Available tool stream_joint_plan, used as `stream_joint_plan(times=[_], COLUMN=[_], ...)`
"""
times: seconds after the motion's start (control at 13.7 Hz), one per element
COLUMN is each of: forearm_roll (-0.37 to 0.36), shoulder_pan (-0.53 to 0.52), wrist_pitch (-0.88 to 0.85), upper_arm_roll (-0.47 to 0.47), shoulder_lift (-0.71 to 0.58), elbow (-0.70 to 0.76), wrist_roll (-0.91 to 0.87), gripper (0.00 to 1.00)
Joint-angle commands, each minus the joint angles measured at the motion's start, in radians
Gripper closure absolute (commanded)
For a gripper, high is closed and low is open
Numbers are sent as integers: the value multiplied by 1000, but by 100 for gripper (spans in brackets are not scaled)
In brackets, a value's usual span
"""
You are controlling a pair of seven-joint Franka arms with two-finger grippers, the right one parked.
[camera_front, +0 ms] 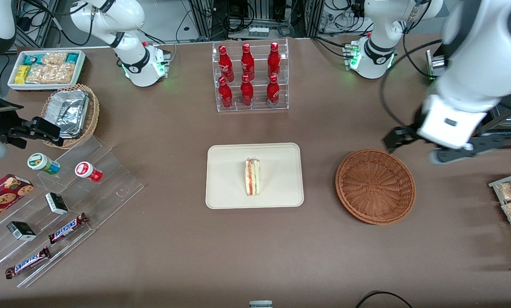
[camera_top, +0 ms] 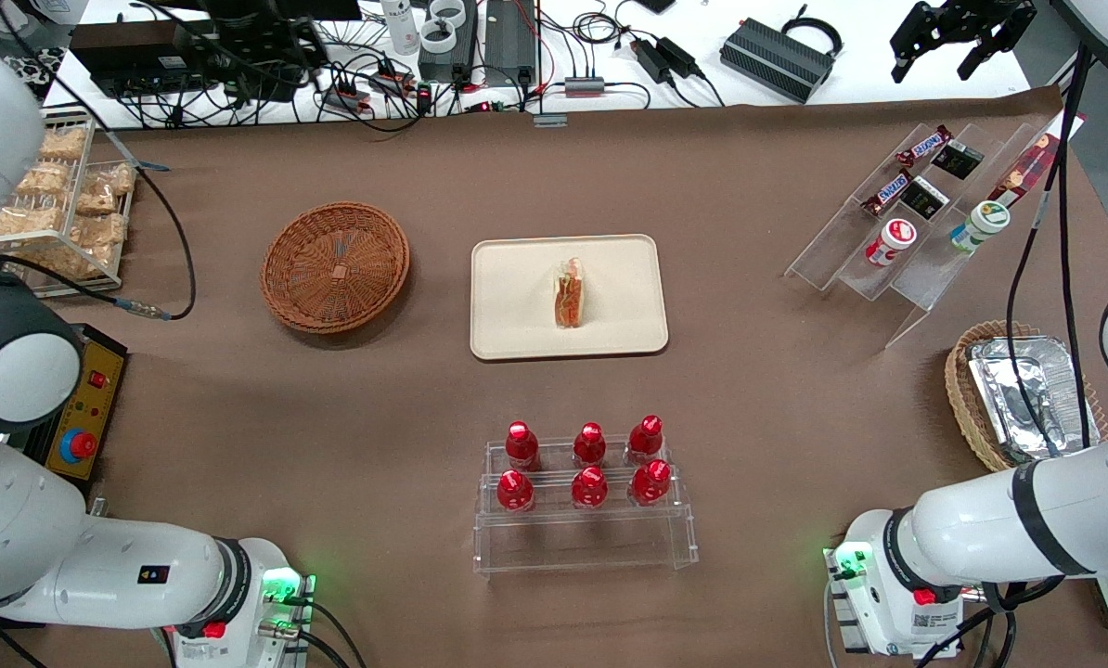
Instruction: Place sandwich from basket to tray
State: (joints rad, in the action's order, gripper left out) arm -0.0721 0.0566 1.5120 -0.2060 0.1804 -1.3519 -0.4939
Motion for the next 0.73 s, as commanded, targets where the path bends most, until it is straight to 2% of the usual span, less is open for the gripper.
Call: stream_joint_plan(times=[0.0, 0.22, 0.59, 0.66], forearm_roll=[44, 57, 74, 75], shoulder_pan=[-90, -138, -74, -54], wrist_pitch=[1, -10, -35, -33], upper_arm_roll=[-10, -7, 51, 86], shoulder_lift=[-146, -208, -199, -199], elbow=[-166, -239, -222, -222], wrist_roll=[115, 204, 230, 233], gripper=[0, 0, 0, 0])
